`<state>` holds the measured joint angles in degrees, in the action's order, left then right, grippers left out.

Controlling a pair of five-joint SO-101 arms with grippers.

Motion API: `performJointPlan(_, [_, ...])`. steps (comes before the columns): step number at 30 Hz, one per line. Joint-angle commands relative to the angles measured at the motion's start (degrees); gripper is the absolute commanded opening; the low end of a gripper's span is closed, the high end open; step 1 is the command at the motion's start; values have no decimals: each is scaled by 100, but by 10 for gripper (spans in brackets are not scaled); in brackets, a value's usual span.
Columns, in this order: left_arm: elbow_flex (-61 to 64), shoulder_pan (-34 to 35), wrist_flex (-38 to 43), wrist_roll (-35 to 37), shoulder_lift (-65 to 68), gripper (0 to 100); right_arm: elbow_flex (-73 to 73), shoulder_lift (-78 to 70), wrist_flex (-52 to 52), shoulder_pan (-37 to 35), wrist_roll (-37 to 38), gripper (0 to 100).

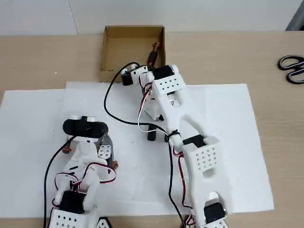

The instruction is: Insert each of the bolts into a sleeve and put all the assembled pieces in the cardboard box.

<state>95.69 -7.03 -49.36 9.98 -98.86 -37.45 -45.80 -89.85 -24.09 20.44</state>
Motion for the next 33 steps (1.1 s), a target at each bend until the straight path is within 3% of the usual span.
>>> performJointPlan(1, [-22,35,105,-18,-53,6,35,-171,119,-31,35,54])
performJointPlan(3, [-22,26,105,-18,-53,6,35,-171,75,22,0,0])
performJointPlan(8, [-31,18,105,-18,-53,6,-369,136,-180,171,-527,3])
performJointPlan(15, [-31,9,123,-18,-53,6,-826,954,-734,198,-633,3])
performJointPlan(20, [-338,53,-35,-9,-53,6,-791,1745,-787,259,-1354,3])
performJointPlan(26, [-1780,44,-580,-26,132,6,677,2879,-787,286,-1459,3])
performJointPlan(33, [-3380,44,-914,-9,1881,6,2629,4435,-725,585,-1477,3])
